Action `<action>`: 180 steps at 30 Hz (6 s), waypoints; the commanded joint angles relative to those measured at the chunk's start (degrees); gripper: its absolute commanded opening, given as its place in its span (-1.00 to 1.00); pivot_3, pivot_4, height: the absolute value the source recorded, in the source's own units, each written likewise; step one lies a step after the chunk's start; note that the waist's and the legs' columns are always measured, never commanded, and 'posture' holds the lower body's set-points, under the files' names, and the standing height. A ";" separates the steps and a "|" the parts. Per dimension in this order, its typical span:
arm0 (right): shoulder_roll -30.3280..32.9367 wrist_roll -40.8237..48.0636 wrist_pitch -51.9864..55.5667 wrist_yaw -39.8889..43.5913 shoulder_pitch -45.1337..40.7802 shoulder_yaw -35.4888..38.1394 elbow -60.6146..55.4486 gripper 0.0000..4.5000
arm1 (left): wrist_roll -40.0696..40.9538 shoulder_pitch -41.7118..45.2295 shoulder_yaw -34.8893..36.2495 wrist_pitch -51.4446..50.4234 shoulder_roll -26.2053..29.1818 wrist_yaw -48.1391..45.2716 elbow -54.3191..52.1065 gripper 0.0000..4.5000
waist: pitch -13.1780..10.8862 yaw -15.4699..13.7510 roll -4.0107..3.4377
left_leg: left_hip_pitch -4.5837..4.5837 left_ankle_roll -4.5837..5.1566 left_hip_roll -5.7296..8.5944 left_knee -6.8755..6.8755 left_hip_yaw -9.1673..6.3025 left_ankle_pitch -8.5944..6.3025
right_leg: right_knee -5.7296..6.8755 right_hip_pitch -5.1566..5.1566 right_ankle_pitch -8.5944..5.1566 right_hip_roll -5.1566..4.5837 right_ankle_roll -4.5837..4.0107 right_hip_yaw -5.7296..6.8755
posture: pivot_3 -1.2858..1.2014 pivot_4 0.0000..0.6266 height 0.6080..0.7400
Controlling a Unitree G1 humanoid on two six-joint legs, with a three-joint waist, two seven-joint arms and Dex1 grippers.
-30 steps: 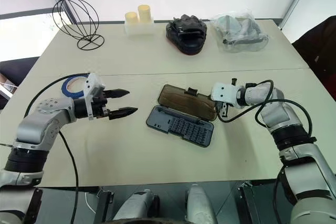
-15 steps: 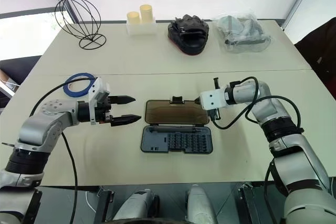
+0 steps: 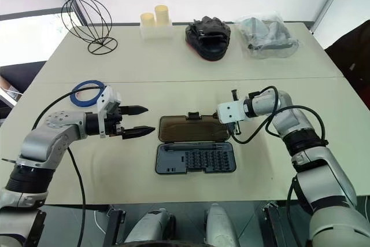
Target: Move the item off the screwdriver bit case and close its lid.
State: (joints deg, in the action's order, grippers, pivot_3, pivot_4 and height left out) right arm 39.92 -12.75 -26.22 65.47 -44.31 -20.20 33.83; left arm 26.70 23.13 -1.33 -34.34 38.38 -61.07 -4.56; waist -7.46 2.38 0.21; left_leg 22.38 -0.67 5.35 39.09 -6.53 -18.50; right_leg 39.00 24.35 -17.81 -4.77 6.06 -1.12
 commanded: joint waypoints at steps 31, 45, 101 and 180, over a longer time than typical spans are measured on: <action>-0.13 35.71 75.45 -12.79 12.44 33.28 -52.12 0.98 | 3.00 6.56 8.02 0.54 -1.61 4.89 9.41 1.00 | -0.01 -0.96 -0.01 | 0.09 0.00 0.01 0.03 -0.05 0.00 | 0.01 0.03 0.00 -0.04 0.00 0.00 | 0.03 -0.52 1.00; 0.91 41.62 82.21 -23.73 20.86 36.93 -61.52 0.98 | 3.93 13.99 6.63 -2.05 -6.92 7.24 11.59 1.00 | -0.02 -1.58 0.03 | 0.09 0.01 0.06 0.08 0.01 0.00 | 0.04 0.03 0.00 -0.09 0.00 -0.02 | 0.03 -0.52 1.00; 6.98 36.46 68.04 -22.15 25.10 27.14 -51.41 1.00 | 10.23 6.63 2.48 -7.17 3.32 -0.84 -6.25 -0.98 | -0.04 -1.66 0.03 | 0.08 0.01 0.02 0.04 0.05 0.00 | -0.01 0.02 0.00 -0.06 0.00 -0.07 | 0.03 -0.52 1.00; 6.63 -4.73 32.17 -22.04 15.77 9.19 -38.44 -0.99 | 12.98 4.81 6.87 -15.31 3.40 -2.52 6.57 -1.00 | -0.10 -1.68 -0.07 | -0.68 -0.13 -0.13 -0.73 0.00 0.09 | -0.87 -0.72 -0.01 0.15 -0.01 -0.10 | 0.03 -0.52 1.00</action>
State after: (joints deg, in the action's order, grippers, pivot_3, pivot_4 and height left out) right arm 46.20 -16.88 6.85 44.93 -27.06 -13.69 -3.32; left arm 40.48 27.46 4.27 -51.33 43.18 -65.57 -2.52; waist -7.56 0.69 0.15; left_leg 21.62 -0.80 5.22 38.33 -6.53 -18.41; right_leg 38.11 23.56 -17.82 -4.63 6.05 -1.21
